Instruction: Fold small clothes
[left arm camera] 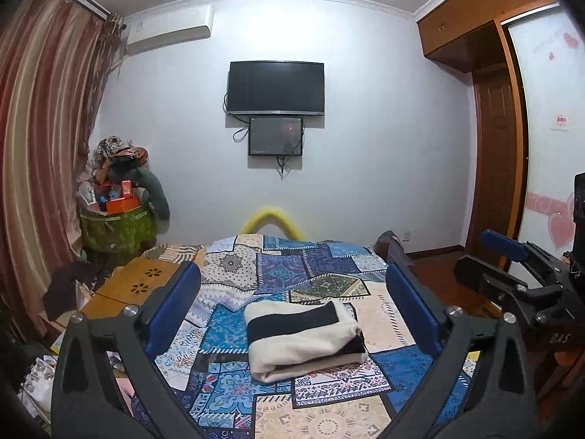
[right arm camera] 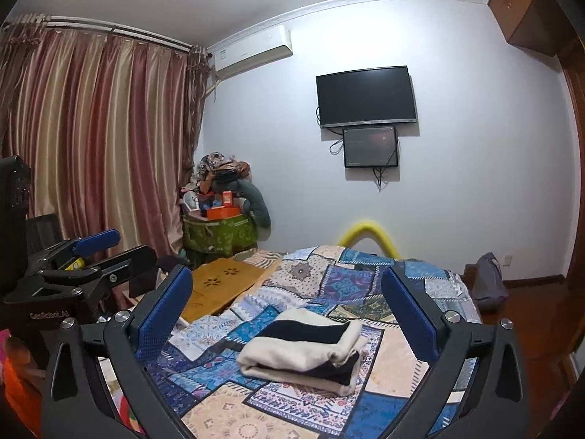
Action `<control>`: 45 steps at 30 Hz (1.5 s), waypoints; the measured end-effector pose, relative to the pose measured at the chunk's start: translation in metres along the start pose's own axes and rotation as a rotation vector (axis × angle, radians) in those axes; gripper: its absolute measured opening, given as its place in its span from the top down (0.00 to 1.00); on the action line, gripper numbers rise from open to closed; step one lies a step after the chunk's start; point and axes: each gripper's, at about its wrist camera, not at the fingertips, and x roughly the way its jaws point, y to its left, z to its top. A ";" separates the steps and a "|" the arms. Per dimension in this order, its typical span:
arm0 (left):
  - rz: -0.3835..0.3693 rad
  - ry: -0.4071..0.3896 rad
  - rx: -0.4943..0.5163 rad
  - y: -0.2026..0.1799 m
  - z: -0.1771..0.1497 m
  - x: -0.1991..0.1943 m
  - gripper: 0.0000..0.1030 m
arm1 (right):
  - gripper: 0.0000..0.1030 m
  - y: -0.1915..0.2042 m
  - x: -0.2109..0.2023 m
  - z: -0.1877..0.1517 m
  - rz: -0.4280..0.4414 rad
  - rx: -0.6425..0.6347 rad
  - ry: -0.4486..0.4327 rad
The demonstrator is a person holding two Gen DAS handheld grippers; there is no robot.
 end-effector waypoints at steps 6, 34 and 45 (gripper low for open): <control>0.001 0.003 0.001 0.000 -0.001 0.002 0.01 | 0.01 -0.002 -0.001 -0.003 -0.008 -0.002 0.005; -0.019 0.036 -0.020 0.004 -0.007 0.016 0.00 | 0.01 -0.008 -0.003 -0.005 -0.031 0.003 0.031; -0.022 0.039 -0.022 0.002 -0.007 0.017 0.00 | 0.01 -0.008 -0.002 -0.005 -0.035 0.007 0.034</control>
